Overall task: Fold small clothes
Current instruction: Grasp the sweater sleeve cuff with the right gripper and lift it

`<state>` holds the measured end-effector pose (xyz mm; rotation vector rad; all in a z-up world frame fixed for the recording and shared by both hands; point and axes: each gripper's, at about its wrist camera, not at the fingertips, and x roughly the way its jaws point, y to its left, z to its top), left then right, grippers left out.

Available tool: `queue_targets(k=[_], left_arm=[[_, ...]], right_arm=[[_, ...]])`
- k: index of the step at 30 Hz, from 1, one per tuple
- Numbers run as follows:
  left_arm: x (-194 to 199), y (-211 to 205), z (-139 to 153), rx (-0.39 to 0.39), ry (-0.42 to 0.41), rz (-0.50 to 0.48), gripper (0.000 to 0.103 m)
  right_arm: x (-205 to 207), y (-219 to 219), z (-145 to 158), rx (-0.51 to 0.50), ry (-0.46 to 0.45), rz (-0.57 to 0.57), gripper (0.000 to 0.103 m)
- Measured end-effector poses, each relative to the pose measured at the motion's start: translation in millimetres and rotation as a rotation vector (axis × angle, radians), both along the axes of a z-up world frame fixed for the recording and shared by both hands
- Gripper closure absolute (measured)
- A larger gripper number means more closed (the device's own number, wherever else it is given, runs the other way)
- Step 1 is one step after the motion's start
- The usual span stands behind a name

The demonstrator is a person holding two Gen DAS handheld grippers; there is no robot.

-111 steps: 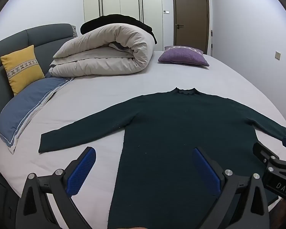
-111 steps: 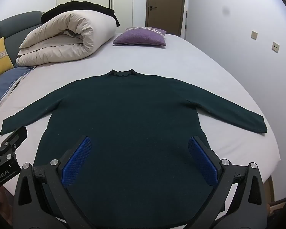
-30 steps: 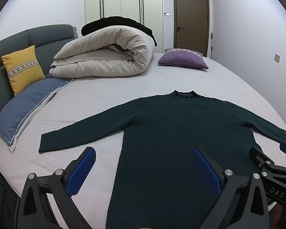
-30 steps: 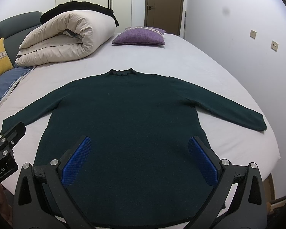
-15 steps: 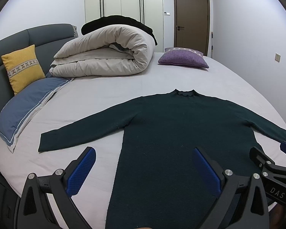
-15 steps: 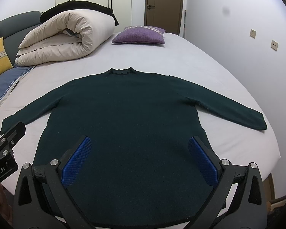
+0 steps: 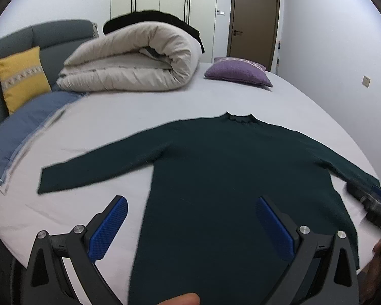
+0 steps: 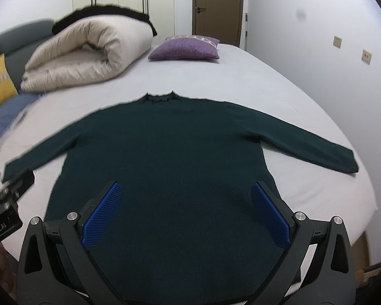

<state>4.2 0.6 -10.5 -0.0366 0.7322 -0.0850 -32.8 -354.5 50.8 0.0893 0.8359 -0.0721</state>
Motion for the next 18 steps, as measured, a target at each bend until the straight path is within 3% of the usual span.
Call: queue_targets(k=[3,6,9,12,16,18], left_arm=[[8,-1,-9,-0.025,0.040,-0.017,0.000],[20,-6,-20,-0.037,0.093,-0.040,0.000],[36,-16,-32,-0.047,0.142,-0.062,0.000],[50,-28,-40,-0.051,0.155,-0.067,0.000],[67,-43,-45,-0.127,0.126,-0.085,0.000],[78,-55,-51,-0.110,0.169,-0.100,0.000]], right_arm=[[1,-68,-5,0.165,-0.038,-0.095,0.000],[-3,-164,-21,0.311,-0.078,-0.268,0.000],[-16,-280,-61,0.460,-0.068,-0.526,0.006],[-34,-371,-104,0.609,-0.071,-0.699,0.017],[-44,-438,-137,0.678,-0.076,-0.842,0.019],[-40,-456,-146,0.701,-0.103,-0.850,0.021]])
